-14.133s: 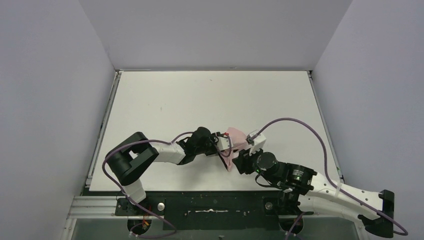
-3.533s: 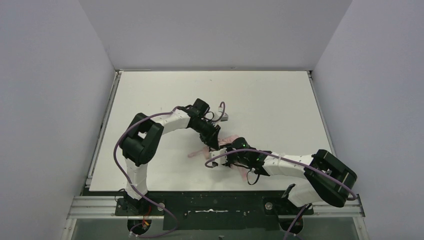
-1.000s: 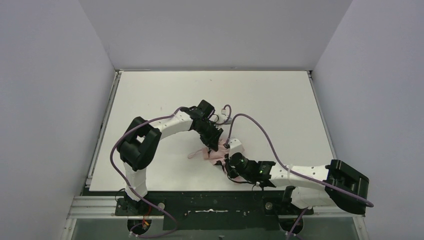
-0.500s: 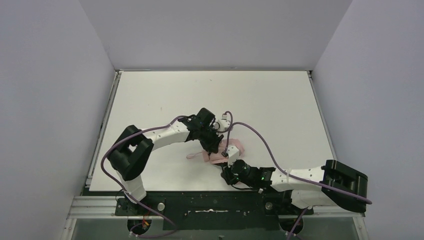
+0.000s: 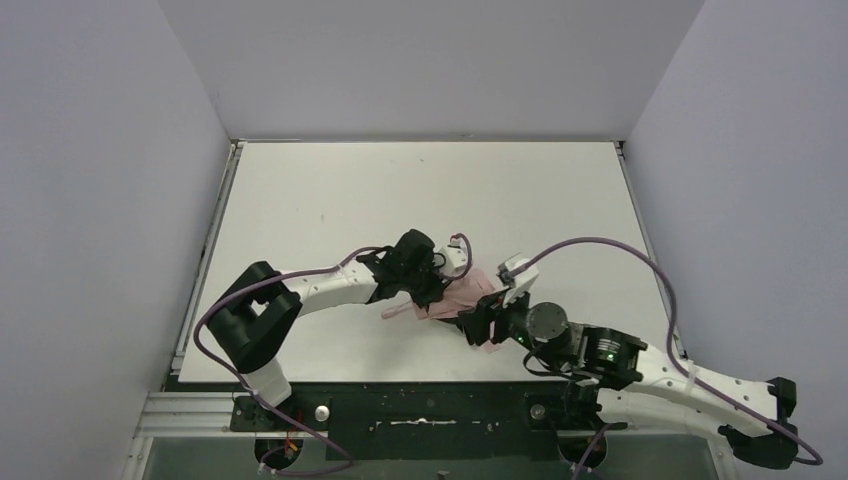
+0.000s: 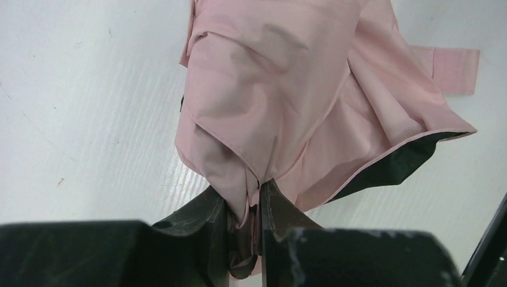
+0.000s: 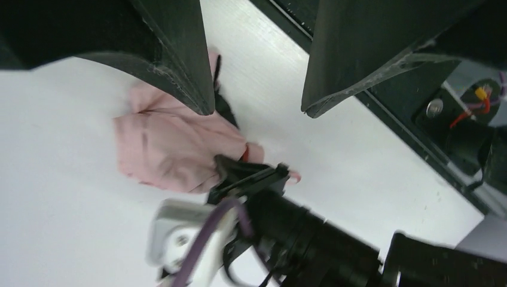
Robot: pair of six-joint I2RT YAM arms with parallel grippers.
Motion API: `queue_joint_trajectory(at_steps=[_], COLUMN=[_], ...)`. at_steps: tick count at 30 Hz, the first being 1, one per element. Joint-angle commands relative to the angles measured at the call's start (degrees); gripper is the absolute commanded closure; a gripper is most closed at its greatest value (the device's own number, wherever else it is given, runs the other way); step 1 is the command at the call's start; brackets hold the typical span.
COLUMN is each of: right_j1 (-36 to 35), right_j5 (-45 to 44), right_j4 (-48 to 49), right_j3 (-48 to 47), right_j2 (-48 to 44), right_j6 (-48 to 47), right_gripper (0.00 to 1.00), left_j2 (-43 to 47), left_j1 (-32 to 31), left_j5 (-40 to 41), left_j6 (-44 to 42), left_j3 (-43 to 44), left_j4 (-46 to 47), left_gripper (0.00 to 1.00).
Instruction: Put away the umbrella
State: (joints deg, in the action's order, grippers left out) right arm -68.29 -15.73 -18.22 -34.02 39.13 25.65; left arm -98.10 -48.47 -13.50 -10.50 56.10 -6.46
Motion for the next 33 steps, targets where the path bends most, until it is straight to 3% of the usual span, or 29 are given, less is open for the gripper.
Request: queue_joint_trajectory(at_steps=[1, 8, 12, 14, 19, 24, 30, 33], right_j1=[0.03, 0.82, 7.96, 15.78, 45.53, 62.7, 64.53, 63.01], right_j5=[-18.6, -41.73, -44.8, -36.66, 8.11, 43.59, 50.62, 57.65], right_j4=[-13.5, -25.09, -32.75, -26.2, -8.98, 9.0, 15.65, 15.73], right_j3=[-5.09, -12.67, -18.1, -17.48, -14.08, -11.67, -17.0, -18.08], right_j2=[-6.36, -4.71, 3.64, 5.71, 11.6, 22.27, 34.15, 36.4], right_j6=[-0.66, 4.84, 8.04, 2.51, -7.96, -11.65, -18.85, -28.95], right_gripper=[0.44, 0.44, 0.43, 0.4, 0.32, 0.24, 0.25, 0.25], left_j2=[-0.42, 1.08, 1.46, 1.38, 0.96, 0.42, -1.33, -2.44], left_j1=[-1.46, -5.23, -7.3, -7.96, -10.86, -14.71, -19.42, -21.31], left_j5=[6.67, 7.67, 9.55, 10.15, 12.93, 18.21, 24.7, 26.97], left_j6=[-6.49, -13.78, -16.31, -16.74, -19.2, -21.36, -22.5, -23.59], left_j3=[-2.33, -6.41, -8.13, -8.68, -9.18, -11.72, -15.03, -16.01], left_j4=[-0.49, 1.0, 1.6, 2.35, 2.8, 5.54, 13.43, 15.45], left_gripper=[0.97, 0.98, 0.99, 0.99, 1.0, 1.0, 1.0, 1.0])
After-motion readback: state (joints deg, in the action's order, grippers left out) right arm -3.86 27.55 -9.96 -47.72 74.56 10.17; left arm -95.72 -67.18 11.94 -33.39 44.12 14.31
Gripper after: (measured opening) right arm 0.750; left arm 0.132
